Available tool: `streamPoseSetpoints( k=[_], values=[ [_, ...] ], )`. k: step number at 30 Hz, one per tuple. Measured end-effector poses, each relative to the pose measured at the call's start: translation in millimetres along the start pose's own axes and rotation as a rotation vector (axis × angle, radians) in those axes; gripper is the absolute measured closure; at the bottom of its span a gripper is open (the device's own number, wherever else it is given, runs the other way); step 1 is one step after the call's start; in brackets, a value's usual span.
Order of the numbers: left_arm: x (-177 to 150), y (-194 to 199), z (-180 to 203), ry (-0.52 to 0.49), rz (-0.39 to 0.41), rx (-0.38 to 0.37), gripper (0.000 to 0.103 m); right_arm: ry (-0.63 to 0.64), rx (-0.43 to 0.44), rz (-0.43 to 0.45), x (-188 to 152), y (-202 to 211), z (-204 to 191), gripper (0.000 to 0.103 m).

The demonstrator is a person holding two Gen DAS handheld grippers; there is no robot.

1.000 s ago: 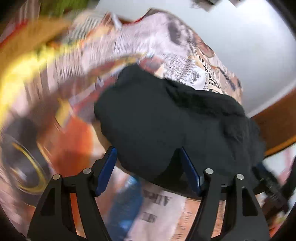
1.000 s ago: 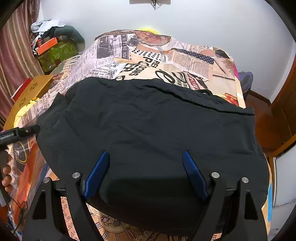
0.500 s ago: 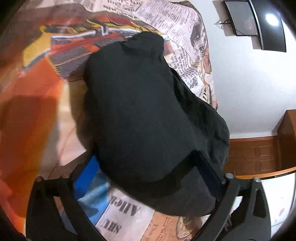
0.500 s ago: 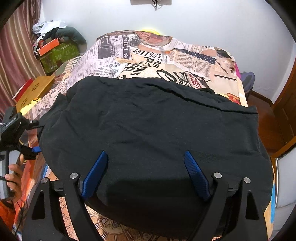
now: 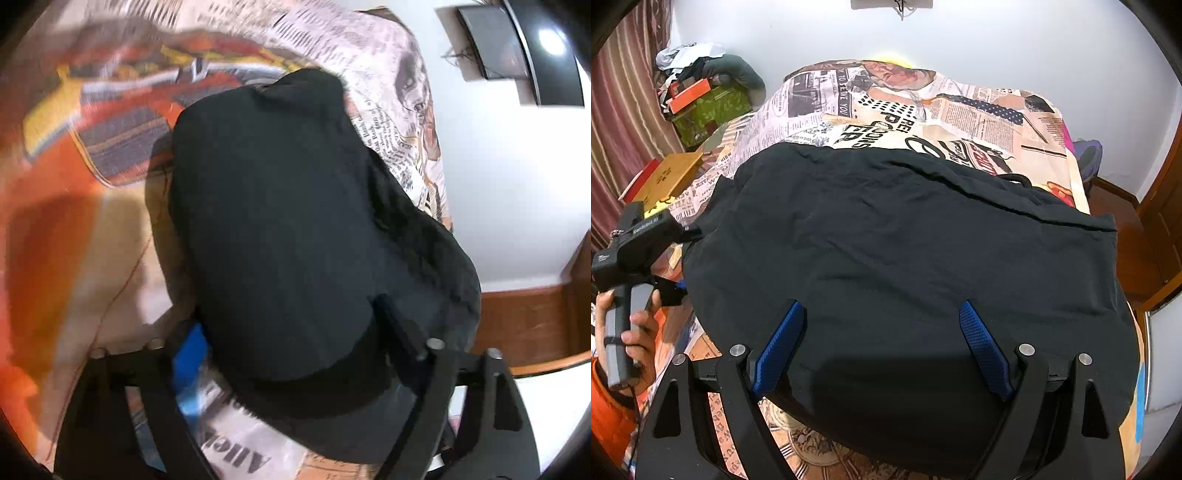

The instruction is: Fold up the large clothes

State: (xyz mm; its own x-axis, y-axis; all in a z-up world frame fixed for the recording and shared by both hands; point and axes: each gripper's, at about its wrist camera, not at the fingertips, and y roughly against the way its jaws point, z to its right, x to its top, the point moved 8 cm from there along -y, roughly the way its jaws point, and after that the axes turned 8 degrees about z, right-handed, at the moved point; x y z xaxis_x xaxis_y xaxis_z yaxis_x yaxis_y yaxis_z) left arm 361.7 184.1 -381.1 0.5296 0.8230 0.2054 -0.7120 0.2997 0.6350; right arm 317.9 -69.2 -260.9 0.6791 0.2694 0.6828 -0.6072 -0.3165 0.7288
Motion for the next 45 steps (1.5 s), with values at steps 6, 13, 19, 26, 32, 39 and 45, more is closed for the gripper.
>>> streamPoseSetpoints(
  k=[6,13,19,26,32,39,45],
  values=[
    [-12.6,36.8,2.6,-0.067,0.007,0.02,0.03,-0.013,-0.02,-0.019,-0.1,1.0,13.7,0.018],
    [-30.0,40.2,-22.7,0.115,-0.059,-0.075,0.013,-0.024,-0.026,-0.027,-1.8,2.2,20.5,0.018],
    [-24.5,11.5,-22.9,0.151,-0.066,-0.117,0.004,-0.025,-0.024,-0.029,-1.5,2.1,20.8,0.018],
    [1.5,1.3,-4.5,-0.058,0.109,0.055,0.027,-0.023,-0.024,-0.04,-1.3,1.4,22.8,0.018],
    [11.9,44.7,34.5,-0.256,0.237,0.113,0.068,-0.089,-0.008,-0.066,4.1,12.6,17.3,0.019],
    [8.7,119.8,99.6,-0.548,0.431,0.177,0.082,-0.06,0.137,-0.009,14.3,34.8,-52.0,0.019],
    [-12.5,156.3,144.0,-0.742,0.513,0.177,0.084,-0.018,0.208,-0.088,-3.9,-2.9,-93.8,0.018]
  ],
)
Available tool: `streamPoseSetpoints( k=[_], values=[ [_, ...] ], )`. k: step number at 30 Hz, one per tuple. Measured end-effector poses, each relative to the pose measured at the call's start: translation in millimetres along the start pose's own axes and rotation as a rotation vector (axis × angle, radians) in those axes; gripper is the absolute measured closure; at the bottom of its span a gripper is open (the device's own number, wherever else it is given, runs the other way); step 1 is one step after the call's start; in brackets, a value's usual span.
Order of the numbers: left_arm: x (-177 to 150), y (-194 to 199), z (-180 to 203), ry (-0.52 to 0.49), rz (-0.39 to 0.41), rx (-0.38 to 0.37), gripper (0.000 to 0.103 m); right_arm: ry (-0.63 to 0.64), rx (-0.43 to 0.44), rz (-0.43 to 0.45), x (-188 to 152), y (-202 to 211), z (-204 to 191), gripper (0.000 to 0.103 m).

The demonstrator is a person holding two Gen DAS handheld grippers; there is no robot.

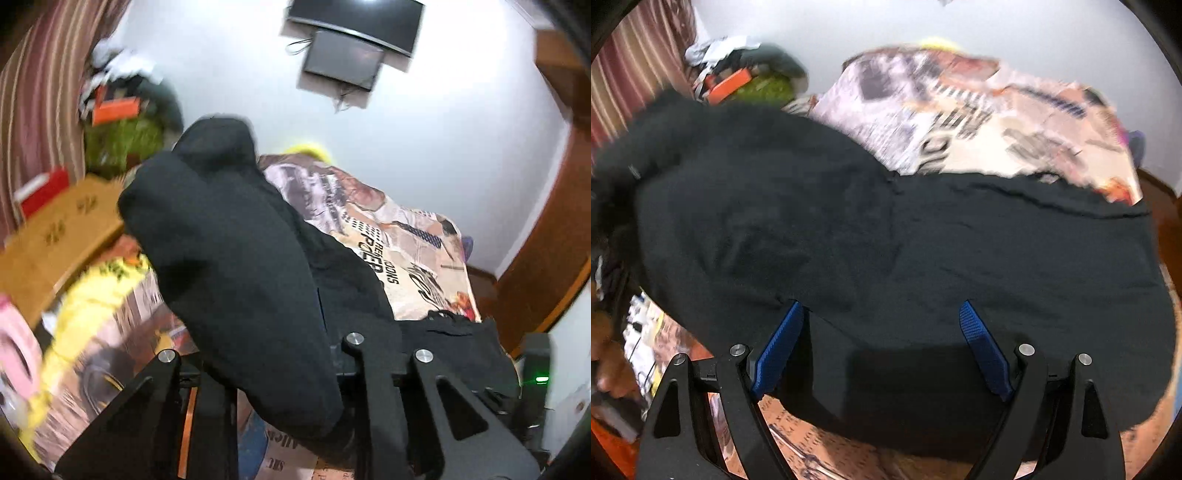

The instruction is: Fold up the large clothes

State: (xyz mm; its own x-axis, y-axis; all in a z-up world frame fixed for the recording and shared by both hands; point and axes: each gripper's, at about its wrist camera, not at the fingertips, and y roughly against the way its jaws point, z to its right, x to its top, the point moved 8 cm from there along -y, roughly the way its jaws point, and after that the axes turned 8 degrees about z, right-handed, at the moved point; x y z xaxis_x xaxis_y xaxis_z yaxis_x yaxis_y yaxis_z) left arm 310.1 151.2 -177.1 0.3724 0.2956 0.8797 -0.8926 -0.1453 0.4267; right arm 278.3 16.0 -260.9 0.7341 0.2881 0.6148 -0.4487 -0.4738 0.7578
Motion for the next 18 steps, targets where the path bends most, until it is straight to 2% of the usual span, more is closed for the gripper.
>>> streamPoseSetpoints(
  k=[3,6,11,15,18],
  values=[
    [4.5,7.9,20.0,-0.104,0.031,0.008,0.084,0.015,-0.003,-0.006,0.5,2.0,-1.2,0.019],
    [9.6,11.1,50.4,-0.169,0.048,-0.031,0.084,-0.007,0.02,0.003,3.2,17.1,9.6,0.02],
    [5.5,17.8,116.4,-0.3,0.067,-0.115,0.084,-0.076,-0.049,0.091,4.7,67.5,59.0,0.019],
    [-19.3,17.8,182.8,-0.372,0.012,-0.241,0.084,-0.146,-0.141,0.158,-4.5,117.0,117.1,0.019],
    [-56.5,7.9,231.0,-0.445,-0.085,-0.32,0.083,-0.201,-0.221,0.191,-17.3,149.9,161.0,0.019]
  ],
)
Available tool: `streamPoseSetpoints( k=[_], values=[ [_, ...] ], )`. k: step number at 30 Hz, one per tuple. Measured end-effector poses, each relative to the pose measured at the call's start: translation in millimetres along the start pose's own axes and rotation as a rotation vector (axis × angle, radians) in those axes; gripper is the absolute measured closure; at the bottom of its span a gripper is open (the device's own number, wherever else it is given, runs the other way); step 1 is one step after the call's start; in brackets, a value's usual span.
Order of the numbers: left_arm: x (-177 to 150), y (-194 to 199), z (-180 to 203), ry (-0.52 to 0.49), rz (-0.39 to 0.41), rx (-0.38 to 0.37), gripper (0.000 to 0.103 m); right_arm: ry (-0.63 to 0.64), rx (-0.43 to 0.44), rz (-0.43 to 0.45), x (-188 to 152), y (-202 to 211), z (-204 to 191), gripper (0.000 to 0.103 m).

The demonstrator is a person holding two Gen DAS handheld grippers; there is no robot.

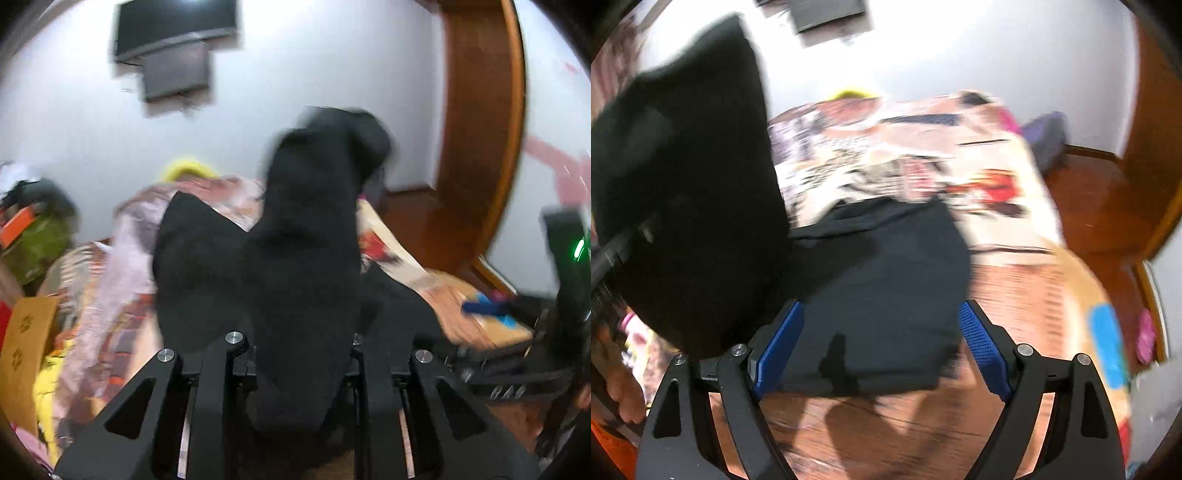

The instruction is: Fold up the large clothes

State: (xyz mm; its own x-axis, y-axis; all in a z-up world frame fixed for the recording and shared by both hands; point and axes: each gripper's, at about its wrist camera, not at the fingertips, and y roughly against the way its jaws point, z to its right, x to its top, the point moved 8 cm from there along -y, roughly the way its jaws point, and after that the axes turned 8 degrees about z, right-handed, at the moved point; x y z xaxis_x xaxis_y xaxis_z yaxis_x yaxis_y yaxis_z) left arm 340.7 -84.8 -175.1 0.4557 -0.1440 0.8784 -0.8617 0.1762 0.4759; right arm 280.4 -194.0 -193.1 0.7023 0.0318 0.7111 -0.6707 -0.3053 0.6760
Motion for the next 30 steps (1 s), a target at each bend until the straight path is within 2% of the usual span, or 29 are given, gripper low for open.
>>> streamPoseSetpoints(
  k=[2,4,6,7,9,11,16,18,20,22,26,30],
  values=[
    [-18.7,-22.5,29.9,-0.015,-0.096,-0.07,0.078,-0.041,-0.035,0.007,-2.7,11.9,29.1,0.019],
    [-39.0,-42.5,47.5,-0.025,-0.19,-0.102,0.071,-0.086,-0.046,0.0,-5.3,18.8,49.6,0.019],
    [-55.7,-53.6,56.2,-0.034,-0.248,-0.128,0.055,-0.119,-0.048,-0.011,-9.6,24.2,62.7,0.019],
    [-58.2,-53.9,56.8,-0.035,-0.256,-0.136,0.051,-0.129,-0.048,-0.013,-11.3,26.8,67.5,0.019],
    [-56.2,-49.6,61.5,-0.025,-0.257,-0.169,0.03,-0.139,-0.053,-0.012,-15.6,33.5,74.1,0.019],
    [-52.3,-44.0,63.7,-0.019,-0.261,-0.186,0.025,-0.138,-0.048,-0.007,-17.8,41.3,73.8,0.019],
    [-41.2,-15.2,68.1,-0.029,-0.258,-0.208,0.022,-0.121,-0.015,0.038,-5.5,54.5,60.0,0.019],
    [-37.2,0.7,59.9,-0.011,-0.244,-0.217,0.015,-0.112,0.005,0.059,0.2,59.4,51.3,0.019],
    [-32.0,13.5,48.7,0.013,-0.221,-0.214,0.014,-0.096,0.028,0.079,8.7,63.8,39.1,0.019],
    [-25.1,26.4,30.5,0.033,-0.189,-0.19,0.013,-0.077,0.046,0.091,15.0,62.1,27.2,0.019],
    [-18.9,33.5,-8.9,0.032,-0.137,-0.08,0.007,-0.037,0.087,0.114,28.7,57.4,-4.5,0.019],
    [-34.2,17.8,-46.6,0.081,-0.18,0.007,0.007,-0.029,0.107,0.118,35.8,40.6,-23.9,0.019]
  ],
)
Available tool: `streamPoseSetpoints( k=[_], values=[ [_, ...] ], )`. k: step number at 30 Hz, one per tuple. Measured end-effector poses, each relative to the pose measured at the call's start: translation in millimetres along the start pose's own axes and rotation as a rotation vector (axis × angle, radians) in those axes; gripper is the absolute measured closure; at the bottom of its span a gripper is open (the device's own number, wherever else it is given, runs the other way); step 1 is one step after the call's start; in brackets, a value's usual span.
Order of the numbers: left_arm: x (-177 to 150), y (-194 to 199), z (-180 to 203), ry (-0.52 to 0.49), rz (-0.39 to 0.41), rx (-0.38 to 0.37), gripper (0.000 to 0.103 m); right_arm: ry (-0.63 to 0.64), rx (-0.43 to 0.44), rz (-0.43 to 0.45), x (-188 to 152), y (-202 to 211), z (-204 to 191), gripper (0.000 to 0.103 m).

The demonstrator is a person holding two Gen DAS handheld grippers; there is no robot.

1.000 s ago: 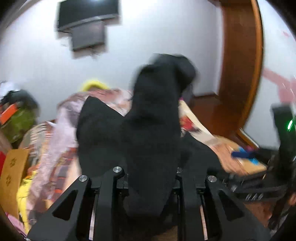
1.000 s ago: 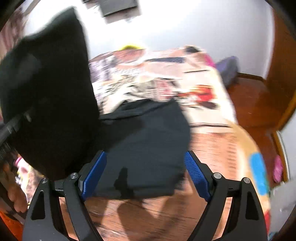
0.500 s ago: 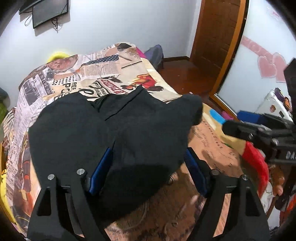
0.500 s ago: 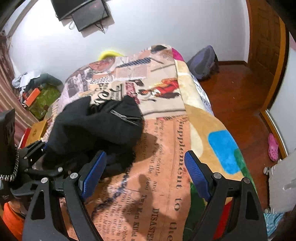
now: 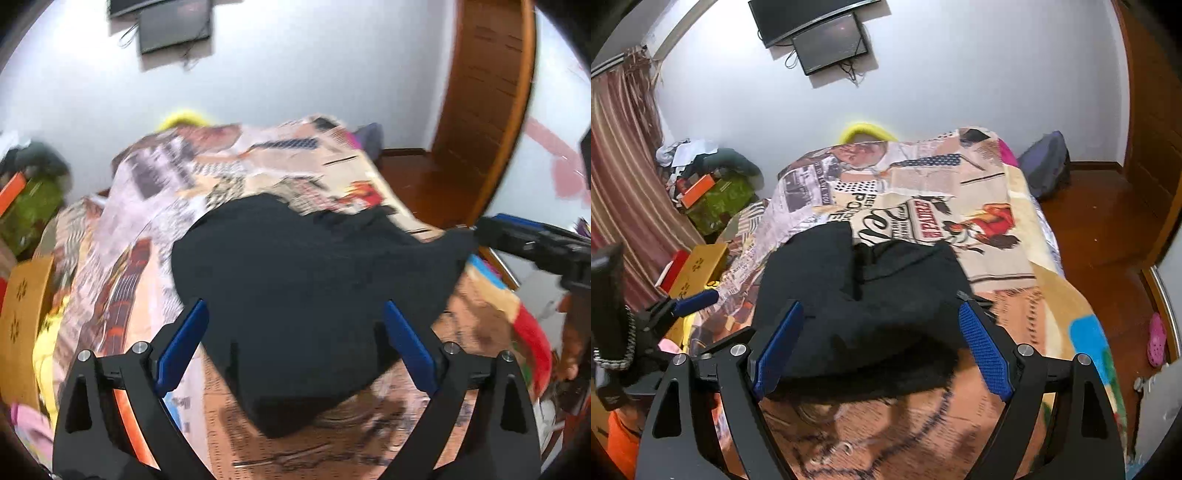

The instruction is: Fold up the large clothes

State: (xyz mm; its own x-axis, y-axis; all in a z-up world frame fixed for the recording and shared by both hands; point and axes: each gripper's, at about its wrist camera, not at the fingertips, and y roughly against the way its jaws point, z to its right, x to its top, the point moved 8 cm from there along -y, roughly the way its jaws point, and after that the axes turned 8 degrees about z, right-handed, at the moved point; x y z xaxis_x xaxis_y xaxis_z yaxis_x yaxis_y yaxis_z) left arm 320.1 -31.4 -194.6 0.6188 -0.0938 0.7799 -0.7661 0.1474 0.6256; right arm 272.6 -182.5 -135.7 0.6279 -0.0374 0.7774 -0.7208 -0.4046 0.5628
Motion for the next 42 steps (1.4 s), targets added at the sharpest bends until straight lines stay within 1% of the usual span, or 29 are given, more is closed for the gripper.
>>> streamPoseSetpoints(
  k=[2,4,5,8,11,13,15,17,21,24,27,28,29,31,35,37,39,40,42],
  values=[
    [-9.7,-10.3,-9.6,0.024,-0.034,0.018,0.007,0.007,-0.01,-0.012,-2.5,-8.6,-1.8,0.019],
    [-23.2,-23.3,-14.5,0.042,-0.07,0.026,0.007,0.02,-0.037,-0.04,-9.5,-18.7,1.6,0.019],
    [-28.9,-27.8,-14.4,0.052,-0.077,0.019,0.007,0.029,-0.06,-0.067,-16.6,-26.3,7.0,0.019],
    [-40.8,-34.4,-14.4,0.101,-0.087,-0.006,0.005,0.021,-0.082,-0.116,-32.9,-34.3,22.5,0.019],
    [-49.3,-39.0,-14.7,0.122,-0.095,-0.009,0.0,-0.006,-0.066,-0.185,-52.9,-40.2,37.0,0.017],
    [-53.2,-40.7,-15.0,0.135,-0.102,-0.028,0.0,-0.01,-0.06,-0.213,-64.2,-41.0,42.6,0.015],
    [-53.4,-39.1,-16.9,0.152,-0.116,-0.047,0.001,-0.016,-0.044,-0.216,-67.6,-37.4,43.2,0.014],
    [-51.2,-35.2,-22.4,0.171,-0.119,-0.048,0.001,-0.045,-0.015,-0.218,-64.7,-31.5,43.1,0.014],
    [-43.4,-22.4,-50.6,0.225,-0.083,0.008,0.001,-0.088,0.029,-0.193,-52.1,-19.3,44.7,0.014],
    [-46.8,-23.1,-73.6,0.308,-0.095,0.012,0.001,-0.098,0.023,-0.159,-43.6,-12.7,49.6,0.014],
    [-60.0,-33.9,-85.6,0.411,-0.154,-0.042,0.001,-0.139,0.044,-0.153,-42.7,-9.7,55.6,0.014],
    [-67.1,-39.6,-86.0,0.458,-0.18,-0.081,0.001,-0.163,0.06,-0.163,-44.5,-12.1,57.5,0.014],
    [-70.7,-41.6,-85.7,0.487,-0.19,-0.109,0.0,-0.197,0.078,-0.177,-48.4,-14.9,60.2,0.014],
    [-78.5,-49.3,-85.7,0.586,-0.208,-0.194,0.0,-0.244,0.103,-0.207,-54.3,-22.3,64.1,0.014],
    [-85.1,-64.2,-81.1,0.719,-0.237,-0.298,0.0,-0.363,0.174,-0.289,-69.1,-41.6,68.9,0.014],
    [-87.3,-73.6,-75.7,0.764,-0.259,-0.347,0.0,-0.396,0.201,-0.319,-72.9,-50.7,67.6,0.014],
    [-87.9,-82.0,-70.4,0.787,-0.268,-0.386,0.0,-0.403,0.215,-0.338,-74.3,-59.9,63.3,0.014],
    [-87.9,-85.5,-67.9,0.796,-0.275,-0.401,0.0,-0.401,0.218,-0.341,-74.1,-62.0,61.4,0.014],
    [-87.0,-91.4,-65.3,0.812,-0.28,-0.406,0.0,-0.4,0.223,-0.355,-74.9,-70.0,58.1,0.014]
  ],
)
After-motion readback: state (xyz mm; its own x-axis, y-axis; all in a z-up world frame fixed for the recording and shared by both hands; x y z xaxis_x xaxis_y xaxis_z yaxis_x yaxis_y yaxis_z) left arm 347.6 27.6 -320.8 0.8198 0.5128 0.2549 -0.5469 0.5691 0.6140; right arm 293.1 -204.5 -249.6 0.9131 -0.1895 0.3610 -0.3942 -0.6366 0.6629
